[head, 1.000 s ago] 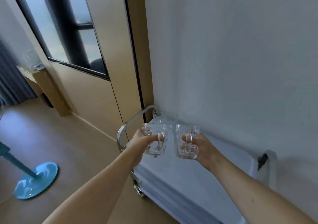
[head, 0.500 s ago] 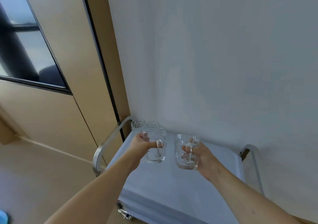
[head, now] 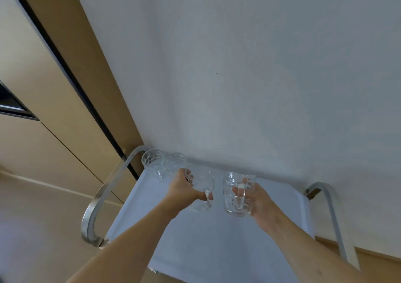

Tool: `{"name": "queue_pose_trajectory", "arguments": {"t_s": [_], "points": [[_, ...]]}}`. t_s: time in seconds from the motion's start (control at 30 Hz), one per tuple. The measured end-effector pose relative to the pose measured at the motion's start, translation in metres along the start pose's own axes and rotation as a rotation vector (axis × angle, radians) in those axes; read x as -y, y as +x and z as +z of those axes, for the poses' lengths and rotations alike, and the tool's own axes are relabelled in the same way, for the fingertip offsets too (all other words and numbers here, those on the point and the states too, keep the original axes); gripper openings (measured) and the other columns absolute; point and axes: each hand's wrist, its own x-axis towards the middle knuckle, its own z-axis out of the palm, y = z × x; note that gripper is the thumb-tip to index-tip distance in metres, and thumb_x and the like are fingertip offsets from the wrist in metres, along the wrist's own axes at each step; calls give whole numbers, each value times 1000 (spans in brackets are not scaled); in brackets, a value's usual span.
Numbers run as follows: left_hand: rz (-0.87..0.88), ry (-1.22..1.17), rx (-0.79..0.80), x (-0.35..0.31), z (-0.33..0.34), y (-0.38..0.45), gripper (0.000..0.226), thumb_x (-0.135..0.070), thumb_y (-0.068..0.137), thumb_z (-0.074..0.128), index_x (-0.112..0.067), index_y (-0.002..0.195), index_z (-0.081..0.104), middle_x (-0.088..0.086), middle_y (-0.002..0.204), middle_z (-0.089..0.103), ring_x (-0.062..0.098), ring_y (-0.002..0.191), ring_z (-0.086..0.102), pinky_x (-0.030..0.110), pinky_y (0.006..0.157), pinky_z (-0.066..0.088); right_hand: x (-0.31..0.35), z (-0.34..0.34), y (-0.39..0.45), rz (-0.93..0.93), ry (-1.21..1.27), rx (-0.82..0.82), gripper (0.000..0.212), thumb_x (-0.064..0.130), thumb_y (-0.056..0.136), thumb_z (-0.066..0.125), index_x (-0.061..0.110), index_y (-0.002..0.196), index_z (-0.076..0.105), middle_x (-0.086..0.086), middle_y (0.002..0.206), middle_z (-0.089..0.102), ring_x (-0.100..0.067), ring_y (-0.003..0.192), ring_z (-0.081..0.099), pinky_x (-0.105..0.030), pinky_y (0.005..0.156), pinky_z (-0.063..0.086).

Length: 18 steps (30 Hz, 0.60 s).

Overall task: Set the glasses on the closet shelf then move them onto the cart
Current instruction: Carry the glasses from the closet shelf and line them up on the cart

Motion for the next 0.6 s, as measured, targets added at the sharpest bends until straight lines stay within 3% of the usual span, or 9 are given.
{"name": "queue_pose_trajectory", "arguments": {"t_s": [0.1, 0.2, 0.33, 0.43, 0.53, 0.6], "points": [[-19, 44, -13, 6, 16, 21, 101, -35, 46, 99, -25, 128, 42, -5, 123, 54, 18, 113, 57, 39, 99, 51, -1, -8, 16, 17, 32, -35, 56, 29, 29, 86, 19, 81, 68, -4, 77, 70, -16, 68, 67, -32, 68, 49], [-20, 69, -28, 13, 29, 37, 95, -32, 49, 99, -31, 123, 40, -8, 126, 52, 19, 115, 56, 36, 95, 51, -12, -23, 38, 57, -2, -84, 66, 26, 32, 90, 21, 94, 67, -5, 85, 72, -19, 70, 65, -32, 69, 46], [-30, 109, -29, 26, 45, 52, 101, -34, 50, 99, -28, 133, 42, -10, 125, 53, 15, 113, 52, 28, 88, 41, -36, -41, 66, 115, -110, -186, 79, 18, 45, 100, 20, 116, 63, -5, 103, 74, -27, 91, 70, -37, 76, 48], [-60, 182, -41, 33, 55, 59, 103, -46, 43, 93, -34, 130, 41, -7, 128, 53, 16, 115, 50, 29, 89, 41, -51, -49, 81, 132, -180, -212, 97, 28, 37, 104, 18, 124, 61, -9, 111, 74, -34, 104, 71, -41, 82, 56], [-85, 191, -46, 41, 62, 64, 108, -54, 39, 90, -32, 133, 40, -7, 128, 53, 18, 119, 51, 33, 93, 46, -57, -50, 86, 101, -238, -219, 105, 26, 33, 102, 19, 127, 56, -4, 114, 70, -25, 106, 69, -40, 92, 56], [-81, 177, -65, 45, 66, 66, 106, -45, 45, 94, -30, 135, 41, -7, 129, 53, 18, 119, 51, 36, 96, 48, -57, -48, 87, 73, -256, -227, 102, 19, 36, 96, 20, 127, 51, 1, 114, 65, -13, 103, 65, -27, 87, 52]]}}
